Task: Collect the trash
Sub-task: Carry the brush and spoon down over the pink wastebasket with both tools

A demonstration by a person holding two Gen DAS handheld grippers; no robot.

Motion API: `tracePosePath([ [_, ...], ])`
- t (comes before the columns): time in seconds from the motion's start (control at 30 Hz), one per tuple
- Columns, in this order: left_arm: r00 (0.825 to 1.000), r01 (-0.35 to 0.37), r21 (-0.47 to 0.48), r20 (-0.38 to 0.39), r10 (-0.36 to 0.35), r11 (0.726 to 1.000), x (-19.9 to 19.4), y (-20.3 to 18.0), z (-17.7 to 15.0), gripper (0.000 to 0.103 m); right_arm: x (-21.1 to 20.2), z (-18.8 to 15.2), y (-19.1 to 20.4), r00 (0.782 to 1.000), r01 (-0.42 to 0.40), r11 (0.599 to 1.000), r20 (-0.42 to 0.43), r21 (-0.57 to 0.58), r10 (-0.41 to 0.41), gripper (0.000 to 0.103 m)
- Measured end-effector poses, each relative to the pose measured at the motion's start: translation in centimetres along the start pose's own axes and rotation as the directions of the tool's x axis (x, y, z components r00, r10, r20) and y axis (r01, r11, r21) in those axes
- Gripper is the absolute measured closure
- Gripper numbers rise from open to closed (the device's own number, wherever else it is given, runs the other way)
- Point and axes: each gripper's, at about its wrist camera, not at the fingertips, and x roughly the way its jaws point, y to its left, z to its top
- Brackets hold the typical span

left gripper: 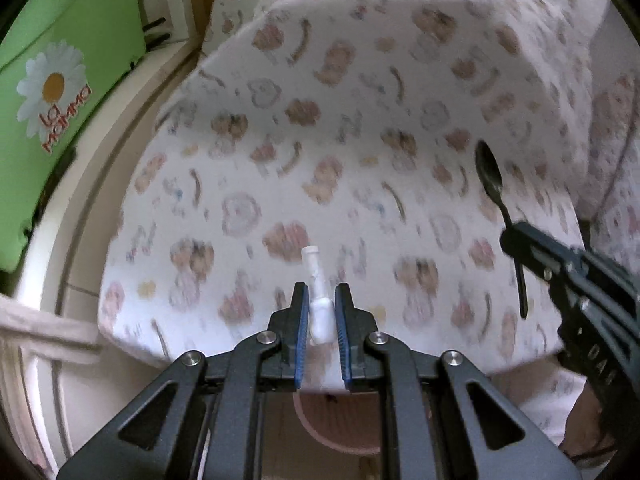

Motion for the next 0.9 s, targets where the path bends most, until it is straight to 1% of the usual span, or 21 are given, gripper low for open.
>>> tracePosePath([
  [0.07, 1.0, 0.014, 0.02, -0.003, -0.014, 1.0, -0.1, -0.4, -1.3, 0.091, -0.9, -1.2, 0.3, 1.0, -0.002, 1.0, 0.0, 0.002, 0.002, 0.096],
  [0.17, 1.0, -0.005, 0.055, 0.018, 0.004, 0.999, -0.6, -0.9, -2.8, 0.091, -2.1, -3.0, 0.7, 1.0, -0.012, 1.0, -0.004, 0.004, 0.012, 0.096],
  [0.3, 0.999, 0.032, 0.07, 0.016, -0.033, 0.997, -1.2, -0.5, -4.1, 0.091, -4.0, -5.4, 1.4, 1.0, -0.029, 1.0, -0.002, 0.003, 0.029, 0.095],
  [0.4, 0.999, 0.033, 0.067, 0.027, -0.035, 0.997, -1.9, -0.4, -5.5, 0.091, -5.5, -7.1, 2.2, 0.999, -0.044, 0.999, 0.002, -0.014, 0.044, 0.095],
  [0.5, 0.999, 0.044, 0.068, 0.01, -0.045, 0.997, -1.9, -0.5, -6.6, 0.091, -6.6, -9.3, 3.1, 0.998, -0.055, 0.998, -0.019, -0.027, 0.054, 0.096],
  [0.63, 0.999, 0.033, 0.081, -0.013, -0.032, 0.996, -1.1, -0.9, -7.2, 0.091, -6.7, -11.4, 3.7, 0.996, -0.074, 0.997, -0.058, -0.02, 0.072, 0.096],
  [0.7, 0.999, 0.037, 0.088, -0.036, -0.034, 0.995, -0.5, -1.2, -7.4, 0.091, -5.9, -12.5, 4.0, 0.989, -0.1, 0.995, -0.11, -0.021, 0.097, 0.096],
  [0.73, 0.998, 0.039, 0.093, -0.051, -0.034, 0.995, -0.1, -1.3, -7.6, 0.091, -5.6, -12.8, 4.2, 0.987, -0.094, 0.995, -0.131, -0.034, 0.089, 0.096],
  [0.8, 0.996, 0.037, 0.1, -0.083, -0.029, 0.994, 0.7, -1.5, -7.8, 0.091, -5.1, -13.3, 4.4, 0.989, -0.067, 0.996, -0.139, -0.065, 0.057, 0.096],
  [0.9, 0.99, 0.062, 0.093, -0.129, -0.05, 0.994, 1.9, -1.6, -8.0, 0.091, -4.3, -13.6, 4.4, 0.984, -0.068, 0.995, -0.169, -0.072, 0.055, 0.096],
])
